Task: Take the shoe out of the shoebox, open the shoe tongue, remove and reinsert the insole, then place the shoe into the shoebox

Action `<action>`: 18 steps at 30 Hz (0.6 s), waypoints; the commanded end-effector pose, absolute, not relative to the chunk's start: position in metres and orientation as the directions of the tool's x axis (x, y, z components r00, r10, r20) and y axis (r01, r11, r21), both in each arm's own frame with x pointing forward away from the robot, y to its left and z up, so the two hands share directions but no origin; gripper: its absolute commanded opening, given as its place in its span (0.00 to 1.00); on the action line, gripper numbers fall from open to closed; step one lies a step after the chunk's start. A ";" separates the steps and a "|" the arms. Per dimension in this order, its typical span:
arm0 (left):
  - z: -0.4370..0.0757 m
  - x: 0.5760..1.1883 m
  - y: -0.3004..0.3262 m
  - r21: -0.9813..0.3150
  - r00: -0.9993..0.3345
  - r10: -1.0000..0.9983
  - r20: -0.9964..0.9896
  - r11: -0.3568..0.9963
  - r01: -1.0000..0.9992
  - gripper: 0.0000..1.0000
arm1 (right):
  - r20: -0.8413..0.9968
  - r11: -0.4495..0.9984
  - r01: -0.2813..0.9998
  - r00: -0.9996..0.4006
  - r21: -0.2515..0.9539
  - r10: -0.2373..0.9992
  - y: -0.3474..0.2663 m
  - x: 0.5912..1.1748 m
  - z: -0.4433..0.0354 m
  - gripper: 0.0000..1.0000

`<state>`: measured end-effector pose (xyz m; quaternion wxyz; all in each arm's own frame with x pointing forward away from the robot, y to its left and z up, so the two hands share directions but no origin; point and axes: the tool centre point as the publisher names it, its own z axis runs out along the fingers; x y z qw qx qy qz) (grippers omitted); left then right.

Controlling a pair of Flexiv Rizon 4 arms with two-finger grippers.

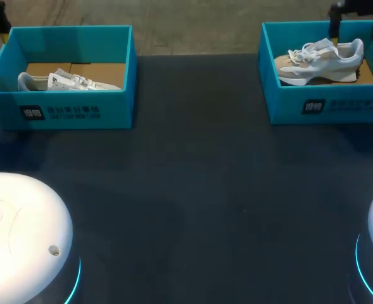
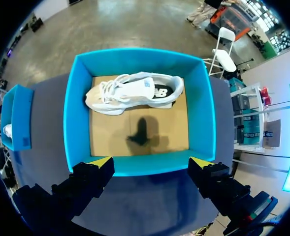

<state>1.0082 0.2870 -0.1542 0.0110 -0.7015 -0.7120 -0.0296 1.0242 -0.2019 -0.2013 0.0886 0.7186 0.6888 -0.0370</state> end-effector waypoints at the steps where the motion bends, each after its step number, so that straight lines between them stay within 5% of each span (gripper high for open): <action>1: -0.154 1.007 0.287 0.029 -0.015 0.998 0.059 0.013 0.999 1.00 | -0.178 -0.037 0.997 0.049 0.070 0.983 -0.201 1.026 -0.200 1.00; 18: -0.154 1.007 0.287 0.029 -0.015 0.998 0.059 0.013 0.999 1.00 | -0.304 -0.033 0.993 0.066 0.110 0.951 -0.220 1.086 -0.225 1.00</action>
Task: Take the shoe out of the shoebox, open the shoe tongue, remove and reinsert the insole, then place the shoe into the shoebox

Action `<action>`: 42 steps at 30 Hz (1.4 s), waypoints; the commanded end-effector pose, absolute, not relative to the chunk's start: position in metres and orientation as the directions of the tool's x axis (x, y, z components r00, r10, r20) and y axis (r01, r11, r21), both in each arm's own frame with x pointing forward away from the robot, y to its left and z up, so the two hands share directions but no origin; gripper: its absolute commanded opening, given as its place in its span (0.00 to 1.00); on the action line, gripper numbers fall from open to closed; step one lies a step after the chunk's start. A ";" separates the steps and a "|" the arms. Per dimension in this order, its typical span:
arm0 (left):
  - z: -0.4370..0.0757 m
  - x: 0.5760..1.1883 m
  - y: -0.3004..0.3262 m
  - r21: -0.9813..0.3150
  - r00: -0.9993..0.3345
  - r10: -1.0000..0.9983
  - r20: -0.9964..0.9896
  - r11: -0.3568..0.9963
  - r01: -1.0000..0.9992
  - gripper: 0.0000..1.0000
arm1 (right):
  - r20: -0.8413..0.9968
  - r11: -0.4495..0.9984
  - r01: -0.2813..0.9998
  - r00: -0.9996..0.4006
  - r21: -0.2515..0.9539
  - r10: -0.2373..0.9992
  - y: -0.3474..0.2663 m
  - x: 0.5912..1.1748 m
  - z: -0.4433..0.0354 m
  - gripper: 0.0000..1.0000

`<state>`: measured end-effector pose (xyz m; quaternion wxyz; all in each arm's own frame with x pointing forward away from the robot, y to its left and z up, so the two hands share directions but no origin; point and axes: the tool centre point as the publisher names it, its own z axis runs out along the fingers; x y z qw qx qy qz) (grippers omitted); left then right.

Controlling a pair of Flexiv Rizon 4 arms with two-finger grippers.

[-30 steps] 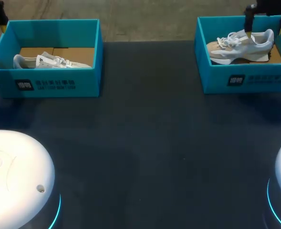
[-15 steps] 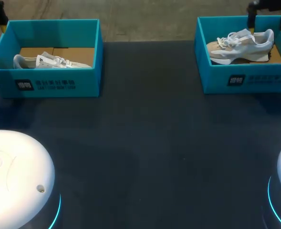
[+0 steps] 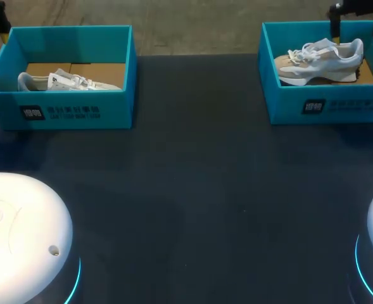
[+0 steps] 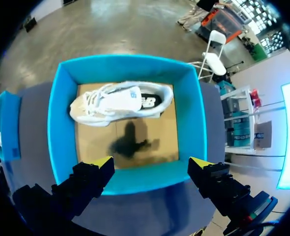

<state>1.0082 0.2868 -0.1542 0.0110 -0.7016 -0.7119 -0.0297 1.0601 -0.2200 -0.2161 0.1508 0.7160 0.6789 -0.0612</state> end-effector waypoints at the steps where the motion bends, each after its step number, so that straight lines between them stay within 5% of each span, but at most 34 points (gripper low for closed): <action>1: -0.154 1.007 0.287 0.029 -0.015 0.998 0.059 0.013 0.999 1.00 | -0.317 -0.036 0.993 0.071 0.117 0.946 -0.222 1.091 -0.227 1.00; 42: -0.154 1.007 0.287 0.029 -0.015 0.998 0.059 0.013 0.999 1.00 | -0.337 -0.132 0.989 0.146 0.064 0.930 -0.297 1.168 -0.312 0.96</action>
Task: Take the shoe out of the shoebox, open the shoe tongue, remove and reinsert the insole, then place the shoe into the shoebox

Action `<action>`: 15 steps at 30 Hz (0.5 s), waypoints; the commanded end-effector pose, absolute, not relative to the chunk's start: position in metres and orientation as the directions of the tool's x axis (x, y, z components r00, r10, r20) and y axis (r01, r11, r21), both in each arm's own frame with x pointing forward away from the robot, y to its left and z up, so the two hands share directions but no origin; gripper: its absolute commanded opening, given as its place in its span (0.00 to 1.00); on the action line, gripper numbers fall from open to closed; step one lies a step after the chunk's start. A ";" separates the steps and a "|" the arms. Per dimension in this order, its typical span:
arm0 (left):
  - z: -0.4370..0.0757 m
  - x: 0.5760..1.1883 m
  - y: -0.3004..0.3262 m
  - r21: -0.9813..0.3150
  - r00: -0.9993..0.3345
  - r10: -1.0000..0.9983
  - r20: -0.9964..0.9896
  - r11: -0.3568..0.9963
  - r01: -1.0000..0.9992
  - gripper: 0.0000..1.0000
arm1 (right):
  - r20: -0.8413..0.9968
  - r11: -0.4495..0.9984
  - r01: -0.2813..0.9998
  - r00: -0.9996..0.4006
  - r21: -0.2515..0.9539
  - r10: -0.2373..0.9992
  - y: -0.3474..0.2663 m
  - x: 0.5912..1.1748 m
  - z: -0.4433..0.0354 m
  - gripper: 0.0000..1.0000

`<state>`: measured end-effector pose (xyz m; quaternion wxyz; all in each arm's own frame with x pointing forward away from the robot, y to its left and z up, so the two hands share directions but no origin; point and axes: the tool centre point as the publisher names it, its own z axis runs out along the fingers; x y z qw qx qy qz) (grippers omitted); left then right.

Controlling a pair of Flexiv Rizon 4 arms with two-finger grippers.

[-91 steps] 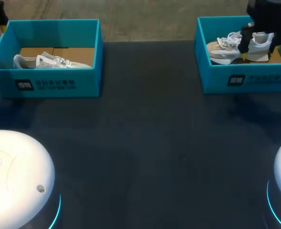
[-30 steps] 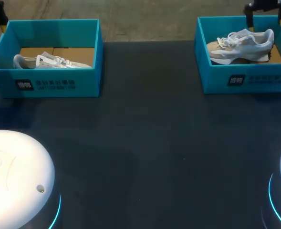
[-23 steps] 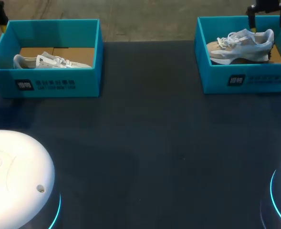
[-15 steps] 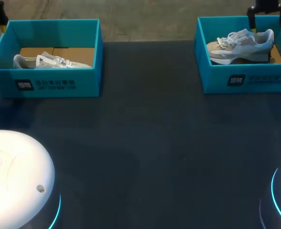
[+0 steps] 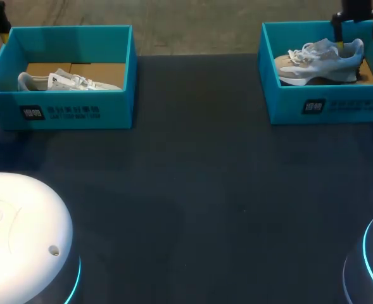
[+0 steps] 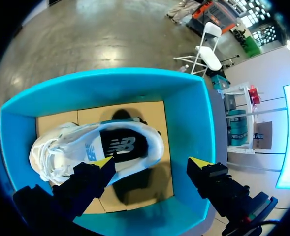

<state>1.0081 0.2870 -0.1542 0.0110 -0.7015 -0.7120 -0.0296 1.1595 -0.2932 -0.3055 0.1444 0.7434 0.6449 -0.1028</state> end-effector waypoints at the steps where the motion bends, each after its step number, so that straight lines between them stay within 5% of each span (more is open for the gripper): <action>1: -0.154 1.007 0.287 0.029 -0.015 0.998 0.059 0.013 0.999 1.00 | -0.336 -0.132 0.989 0.146 0.063 0.930 -0.297 1.168 -0.312 0.97; 15: -0.154 1.007 0.287 0.029 -0.015 0.998 0.059 0.013 0.999 1.00 | -0.294 -0.135 0.990 0.140 0.035 0.946 -0.312 1.174 -0.325 0.87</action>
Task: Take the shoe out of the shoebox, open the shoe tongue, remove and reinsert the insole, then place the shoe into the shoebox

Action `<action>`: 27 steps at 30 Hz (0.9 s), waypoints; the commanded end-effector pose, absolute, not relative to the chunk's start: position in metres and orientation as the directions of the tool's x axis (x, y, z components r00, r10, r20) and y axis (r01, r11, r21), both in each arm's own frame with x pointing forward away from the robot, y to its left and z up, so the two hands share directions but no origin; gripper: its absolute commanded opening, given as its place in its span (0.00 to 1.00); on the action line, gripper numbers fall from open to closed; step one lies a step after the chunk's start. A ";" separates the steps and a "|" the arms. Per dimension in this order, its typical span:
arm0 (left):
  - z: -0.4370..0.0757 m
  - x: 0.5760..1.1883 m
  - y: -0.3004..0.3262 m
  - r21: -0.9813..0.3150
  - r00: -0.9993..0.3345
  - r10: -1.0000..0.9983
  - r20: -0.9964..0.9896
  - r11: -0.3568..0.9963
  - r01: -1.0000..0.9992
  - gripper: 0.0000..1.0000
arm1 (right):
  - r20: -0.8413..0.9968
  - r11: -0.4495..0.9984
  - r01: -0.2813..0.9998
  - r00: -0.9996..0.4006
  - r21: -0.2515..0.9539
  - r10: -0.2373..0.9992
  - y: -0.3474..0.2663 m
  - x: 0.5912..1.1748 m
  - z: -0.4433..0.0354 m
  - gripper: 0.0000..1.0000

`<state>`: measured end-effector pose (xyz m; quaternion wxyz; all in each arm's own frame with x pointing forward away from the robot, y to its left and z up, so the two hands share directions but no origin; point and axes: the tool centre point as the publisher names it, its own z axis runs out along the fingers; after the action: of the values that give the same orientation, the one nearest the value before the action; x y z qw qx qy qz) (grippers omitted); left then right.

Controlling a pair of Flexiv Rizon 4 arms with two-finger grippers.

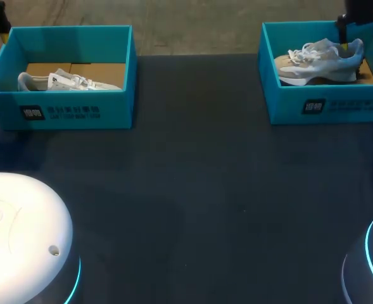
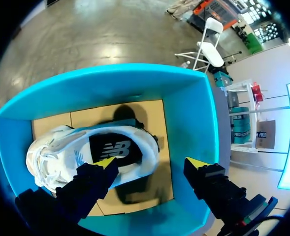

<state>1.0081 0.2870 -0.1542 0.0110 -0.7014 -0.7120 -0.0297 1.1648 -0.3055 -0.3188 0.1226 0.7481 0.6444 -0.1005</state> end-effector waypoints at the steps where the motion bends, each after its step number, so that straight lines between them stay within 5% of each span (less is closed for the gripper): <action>1: -0.154 1.007 0.287 0.029 -0.015 0.998 0.059 0.013 0.999 1.00 | -0.289 -0.128 0.991 0.132 0.031 0.948 -0.312 1.175 -0.326 0.87; 8: -0.154 1.007 0.287 0.029 -0.015 0.998 0.059 0.013 0.999 1.00 | -0.267 -0.083 0.997 0.080 0.000 0.960 -0.315 1.180 -0.336 0.70; 27: -0.154 1.007 0.287 0.029 -0.015 0.998 0.059 0.013 0.999 1.00 | -0.245 -0.041 0.998 0.027 -0.051 0.969 -0.318 1.178 -0.357 0.74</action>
<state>1.0081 0.2870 -0.1541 0.0110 -0.7015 -0.7120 -0.0297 1.1700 -0.3170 -0.3532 0.0749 0.7128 0.6901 -0.1004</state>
